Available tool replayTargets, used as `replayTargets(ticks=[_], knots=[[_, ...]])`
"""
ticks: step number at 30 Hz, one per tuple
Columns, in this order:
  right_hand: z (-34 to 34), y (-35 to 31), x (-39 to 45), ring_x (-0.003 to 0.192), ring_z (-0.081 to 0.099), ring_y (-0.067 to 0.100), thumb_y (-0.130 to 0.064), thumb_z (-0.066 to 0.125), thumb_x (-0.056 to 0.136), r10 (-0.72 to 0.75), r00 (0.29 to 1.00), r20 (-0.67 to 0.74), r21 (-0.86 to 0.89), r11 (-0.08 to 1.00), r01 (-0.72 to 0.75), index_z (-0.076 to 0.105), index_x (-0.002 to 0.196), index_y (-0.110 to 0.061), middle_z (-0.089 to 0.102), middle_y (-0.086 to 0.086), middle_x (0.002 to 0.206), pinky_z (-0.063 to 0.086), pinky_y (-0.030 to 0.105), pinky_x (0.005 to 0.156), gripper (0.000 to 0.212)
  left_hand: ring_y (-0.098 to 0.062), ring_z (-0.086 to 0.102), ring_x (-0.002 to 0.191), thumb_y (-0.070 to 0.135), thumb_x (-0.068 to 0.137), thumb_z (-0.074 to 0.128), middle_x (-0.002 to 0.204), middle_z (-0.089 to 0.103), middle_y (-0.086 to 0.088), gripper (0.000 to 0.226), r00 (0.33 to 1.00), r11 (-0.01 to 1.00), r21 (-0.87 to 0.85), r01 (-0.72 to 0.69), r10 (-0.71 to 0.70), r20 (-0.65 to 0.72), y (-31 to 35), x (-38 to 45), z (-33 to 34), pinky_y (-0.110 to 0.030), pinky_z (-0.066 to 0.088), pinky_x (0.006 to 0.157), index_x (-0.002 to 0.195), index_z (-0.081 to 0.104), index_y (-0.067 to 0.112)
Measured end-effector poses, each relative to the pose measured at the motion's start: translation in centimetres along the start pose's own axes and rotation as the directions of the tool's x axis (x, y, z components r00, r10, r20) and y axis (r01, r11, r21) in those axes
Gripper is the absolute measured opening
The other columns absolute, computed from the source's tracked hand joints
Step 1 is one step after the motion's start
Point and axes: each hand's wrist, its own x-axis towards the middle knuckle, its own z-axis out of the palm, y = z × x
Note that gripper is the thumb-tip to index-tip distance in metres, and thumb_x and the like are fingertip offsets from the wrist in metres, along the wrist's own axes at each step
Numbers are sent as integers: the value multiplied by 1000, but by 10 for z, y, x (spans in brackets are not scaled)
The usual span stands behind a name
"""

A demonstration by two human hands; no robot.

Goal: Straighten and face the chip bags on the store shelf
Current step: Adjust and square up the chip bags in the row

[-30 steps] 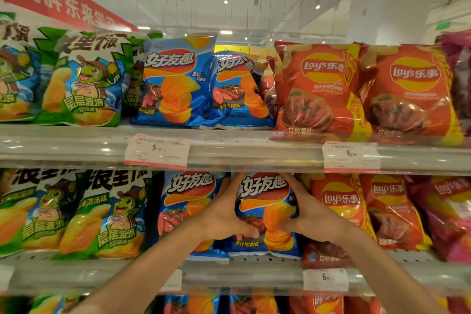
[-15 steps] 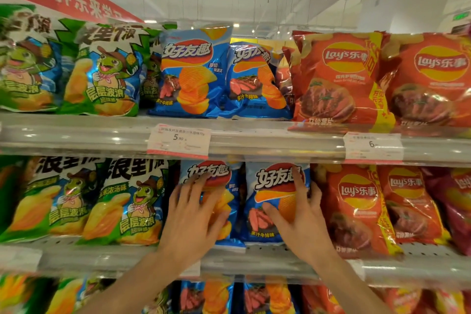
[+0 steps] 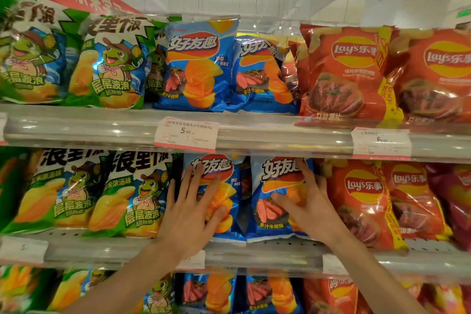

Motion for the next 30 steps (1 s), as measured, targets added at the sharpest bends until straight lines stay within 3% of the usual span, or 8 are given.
replayTargets(ticks=[2,4,7,10,14,24,30], knots=[[5,0,-4,114,58,31,-61,70,78,11,999,43,-45,999,-9,4,149,-56,23,2,144,51,39,99,97,-32,5,154,67,99,21,167,11,-11,70,1000,999,30,-25,26,-10,1,2,-2,-62,16,120,159,21,31],[10,1,-9,126,47,36,-72,59,79,-16,1000,-7,-192,981,14,1,152,-50,17,7,149,45,43,106,96,-33,7,154,64,99,24,167,14,-12,68,998,998,34,-45,47,-32,5,7,-6,-60,14,121,158,23,30],[14,-3,-14,141,25,40,-77,39,88,-250,946,-208,-556,825,96,14,157,-32,10,18,159,33,51,111,86,-34,12,153,60,100,23,166,17,-12,65,998,998,33,-54,56,-40,12,19,-6,-61,16,120,158,23,32],[25,-17,-12,149,16,38,-66,30,97,-426,889,-168,-677,705,210,24,156,-24,20,18,161,18,56,119,73,-35,16,152,58,101,17,165,19,-13,64,999,998,43,-43,44,-32,19,27,-1,-63,17,119,158,25,30],[46,-17,2,151,12,36,-62,26,100,-410,911,-52,-713,654,253,23,157,-23,22,16,162,12,63,117,69,-35,15,153,57,101,19,166,17,-14,65,999,998,63,-29,31,-40,22,27,3,-62,15,119,158,24,28],[58,-12,10,152,7,36,-65,19,99,-356,931,-80,-734,653,186,17,158,-24,19,18,163,6,62,119,72,-34,9,154,58,101,20,166,12,-15,65,999,998,59,9,-6,-46,25,28,7,-62,11,120,159,21,28],[56,-12,9,152,9,34,-66,24,98,-356,930,-95,-714,675,185,28,156,-21,20,17,163,7,62,119,73,-34,11,153,61,101,17,166,16,-15,67,998,998,49,39,-37,-46,25,25,-1,-60,14,120,159,21,27]])
